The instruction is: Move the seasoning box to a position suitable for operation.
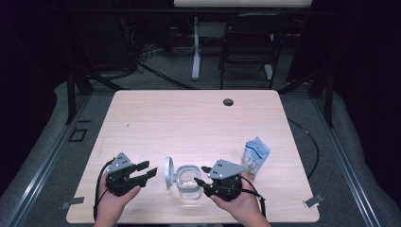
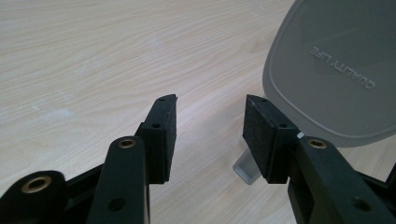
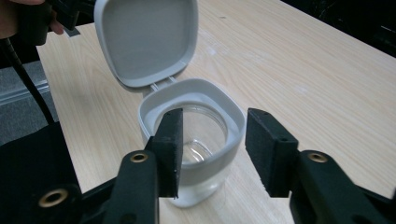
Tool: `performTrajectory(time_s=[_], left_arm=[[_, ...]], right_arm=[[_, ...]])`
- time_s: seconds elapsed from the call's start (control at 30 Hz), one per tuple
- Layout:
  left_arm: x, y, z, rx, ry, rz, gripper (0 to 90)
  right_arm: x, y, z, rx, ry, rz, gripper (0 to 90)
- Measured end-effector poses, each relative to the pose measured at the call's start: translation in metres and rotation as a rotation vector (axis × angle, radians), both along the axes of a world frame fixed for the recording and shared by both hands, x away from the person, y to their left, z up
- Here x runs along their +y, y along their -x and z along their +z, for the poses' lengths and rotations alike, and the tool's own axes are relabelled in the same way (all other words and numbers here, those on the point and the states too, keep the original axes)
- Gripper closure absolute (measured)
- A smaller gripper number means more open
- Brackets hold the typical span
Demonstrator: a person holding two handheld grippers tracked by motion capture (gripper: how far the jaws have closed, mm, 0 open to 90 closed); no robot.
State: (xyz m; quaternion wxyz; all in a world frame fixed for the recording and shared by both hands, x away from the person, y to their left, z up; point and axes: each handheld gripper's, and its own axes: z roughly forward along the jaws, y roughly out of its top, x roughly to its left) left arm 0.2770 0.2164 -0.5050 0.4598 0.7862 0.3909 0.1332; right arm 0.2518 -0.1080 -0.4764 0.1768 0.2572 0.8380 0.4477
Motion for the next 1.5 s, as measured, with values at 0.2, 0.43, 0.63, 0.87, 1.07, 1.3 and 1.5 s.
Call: performTrajectory(time_s=[0.2,0.43,0.63,0.87,1.07,1.3,1.5], left_arm=[[0.0,0.0,0.0,-0.001,0.002,0.006,54.5],[0.001,0.0,0.0,-0.003,0.003,0.009,54.4],[0.002,-0.001,-0.002,0.002,0.005,0.018,53.9],[0.003,0.0,-0.001,0.0,0.006,0.021,53.8],[0.005,0.0,0.0,-0.002,0.006,0.023,53.8],[0.006,-0.001,-0.001,0.001,0.01,0.031,53.8],[0.008,-0.001,-0.001,0.0,0.011,0.034,53.8]], right_arm=[[-0.021,0.004,-0.005,0.011,-0.001,-0.047,52.4],[-0.046,0.009,-0.006,-0.005,-0.01,-0.108,51.2],[-0.062,0.009,-0.009,-0.001,-0.043,-0.16,50.2],[-0.073,0.009,-0.012,-0.007,-0.029,-0.2,49.2],[-0.091,0.012,-0.012,-0.007,-0.026,-0.248,49.9],[-0.111,0.013,-0.011,0.0,-0.039,-0.299,50.6],[-0.123,0.014,-0.011,-0.005,-0.042,-0.34,50.7]])
